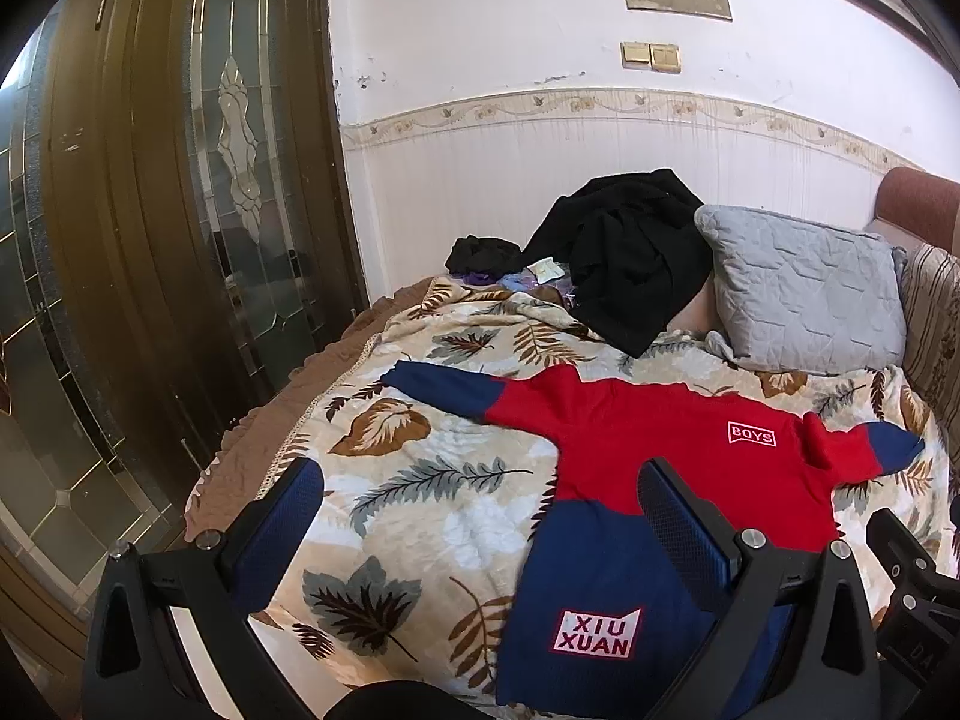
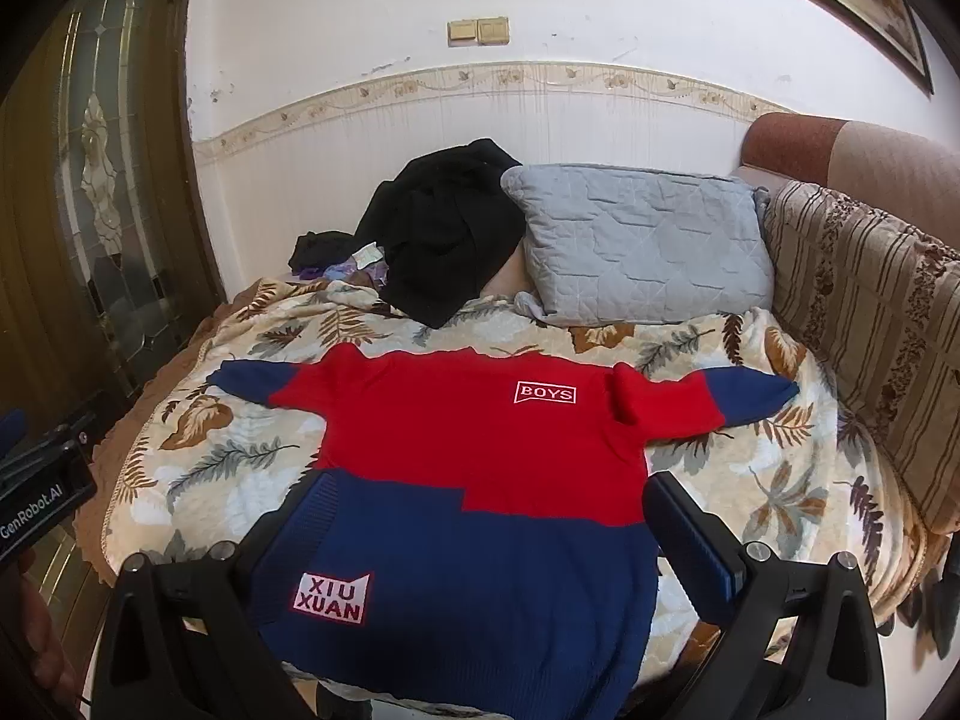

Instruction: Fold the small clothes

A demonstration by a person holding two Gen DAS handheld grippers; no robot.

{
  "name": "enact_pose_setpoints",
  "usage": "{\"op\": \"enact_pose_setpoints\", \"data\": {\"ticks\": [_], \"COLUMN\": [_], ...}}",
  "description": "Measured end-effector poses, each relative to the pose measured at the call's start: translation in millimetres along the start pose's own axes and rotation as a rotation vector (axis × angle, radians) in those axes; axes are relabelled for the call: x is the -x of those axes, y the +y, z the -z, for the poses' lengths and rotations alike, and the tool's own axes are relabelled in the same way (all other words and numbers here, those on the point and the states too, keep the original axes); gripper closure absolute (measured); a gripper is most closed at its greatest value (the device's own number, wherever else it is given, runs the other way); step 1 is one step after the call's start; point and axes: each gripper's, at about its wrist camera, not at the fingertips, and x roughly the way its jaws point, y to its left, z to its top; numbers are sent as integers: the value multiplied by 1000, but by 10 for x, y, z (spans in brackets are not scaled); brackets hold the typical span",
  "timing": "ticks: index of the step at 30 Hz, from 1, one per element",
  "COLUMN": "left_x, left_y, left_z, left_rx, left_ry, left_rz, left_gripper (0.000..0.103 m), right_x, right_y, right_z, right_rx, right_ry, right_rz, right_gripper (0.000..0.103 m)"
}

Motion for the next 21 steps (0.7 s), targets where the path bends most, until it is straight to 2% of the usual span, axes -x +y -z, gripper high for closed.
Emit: {"op": "enact_pose_setpoints", "data": {"ticks": [9, 14, 16, 19, 21], "left_x": [-226, -554, -842, -1463, -1949], "left_y": [-140, -310, -440, -766, -1049], "left_z": [-27, -1, 52, 259, 471], "left_rx": [-19, -40, -56, -123, -194], "left_ry": [30, 80, 138, 282, 406], "left_rz": [-9, 0, 18, 38, 63], "left_gripper": [0, 0, 0, 0, 0], "right_x": [-247, -527, -768, -1323, -1690], "right_y": [-100, -303, -452, -847, -1194], "right_z": [-43, -73, -65, -32, -1], "right_rx": [-24, -64, -79, -133, -170], "right_ry": [25, 49, 84, 170, 205], "right_rz": [7, 6, -23, -94, -74], "right_gripper": [0, 0, 0, 0, 0]}}
